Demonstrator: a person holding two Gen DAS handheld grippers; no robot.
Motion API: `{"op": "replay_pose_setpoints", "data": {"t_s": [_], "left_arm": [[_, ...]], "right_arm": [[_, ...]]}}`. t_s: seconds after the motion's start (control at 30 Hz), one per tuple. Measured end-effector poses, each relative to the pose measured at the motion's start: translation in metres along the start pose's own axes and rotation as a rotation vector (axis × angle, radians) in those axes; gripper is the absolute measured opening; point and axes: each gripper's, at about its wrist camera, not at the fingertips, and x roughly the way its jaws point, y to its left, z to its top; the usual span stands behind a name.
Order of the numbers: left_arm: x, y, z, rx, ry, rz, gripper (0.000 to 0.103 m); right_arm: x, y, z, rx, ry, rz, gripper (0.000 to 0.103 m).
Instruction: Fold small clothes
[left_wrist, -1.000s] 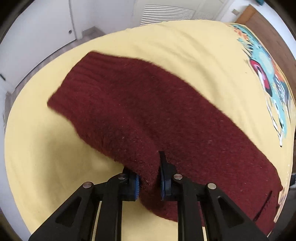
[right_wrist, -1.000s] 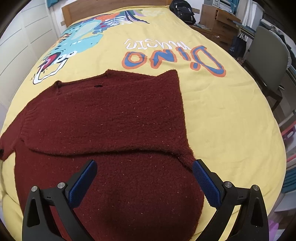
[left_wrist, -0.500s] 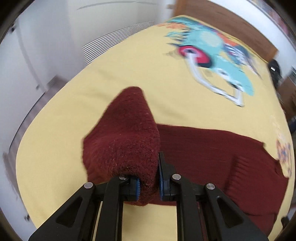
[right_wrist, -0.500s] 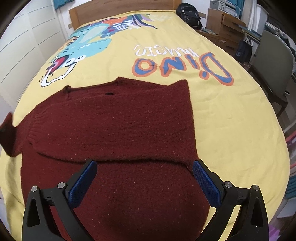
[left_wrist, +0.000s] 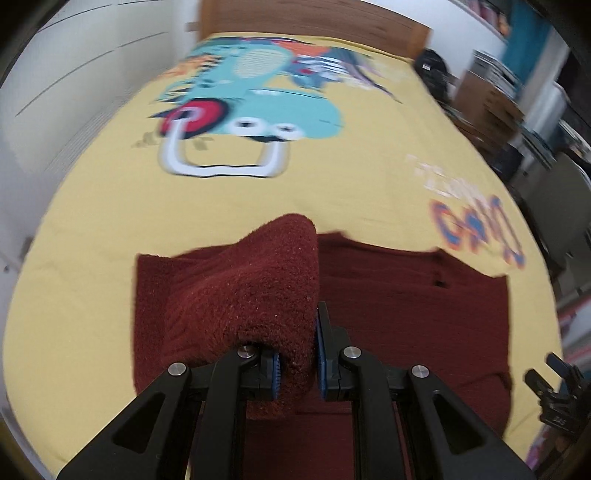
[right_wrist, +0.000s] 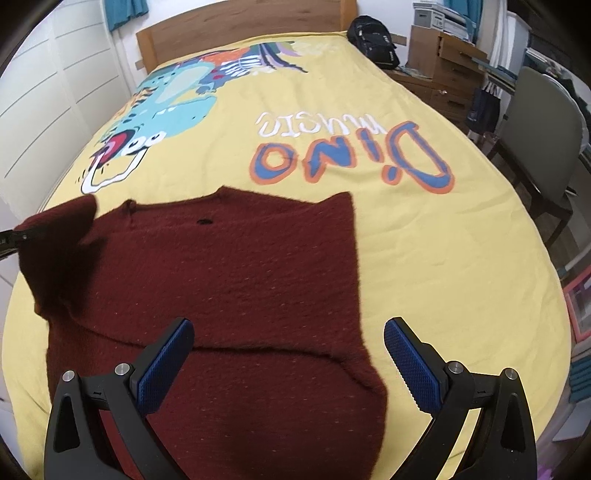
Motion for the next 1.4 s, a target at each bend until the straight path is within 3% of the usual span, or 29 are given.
{"op": "replay_pose_setpoints", "data": {"t_s": [0.17, 0.33, 0.47, 0.67, 0.9, 0.97, 1.03, 1.13, 1.2, 1.4], "left_arm": [[0.015, -0.059, -0.005, 0.102, 0.015, -0.043, 0.012], [0.053, -0.096, -0.035, 0.177, 0.075, -0.018, 0.012], [0.089, -0.103, -0.059, 0.192, 0.134, 0.017, 0.012], [0.110, -0.102, -0.080, 0.189, 0.184, 0.060, 0.016], [0.114, -0.098, -0.079, 0.175, 0.197, 0.074, 0.037], [0.114, -0.098, -0.079, 0.178, 0.204, 0.061, 0.049], [0.111, -0.098, -0.082, 0.182, 0.212, 0.062, 0.079], [0.106, -0.096, -0.087, 0.188, 0.234, 0.038, 0.097], [0.101, -0.091, -0.091, 0.187, 0.241, 0.023, 0.102], [0.078, -0.063, -0.106, 0.207, 0.253, 0.026, 0.102]], "right_arm": [[0.003, -0.016, -0.006, 0.027, 0.014, -0.011, 0.103], [0.015, -0.023, -0.019, 0.049, 0.056, -0.003, 0.103], [0.024, -0.022, -0.027, 0.052, 0.082, 0.006, 0.103], [0.029, -0.021, -0.032, 0.056, 0.095, 0.012, 0.103], [0.026, -0.023, -0.032, 0.059, 0.088, 0.017, 0.103], [0.024, -0.024, -0.031, 0.059, 0.085, 0.017, 0.103], [0.023, -0.025, -0.032, 0.062, 0.084, 0.019, 0.103], [0.021, -0.025, -0.033, 0.064, 0.083, 0.022, 0.103], [0.020, -0.025, -0.034, 0.061, 0.083, 0.021, 0.103], [0.017, -0.021, -0.035, 0.043, 0.088, 0.014, 0.103]]}}
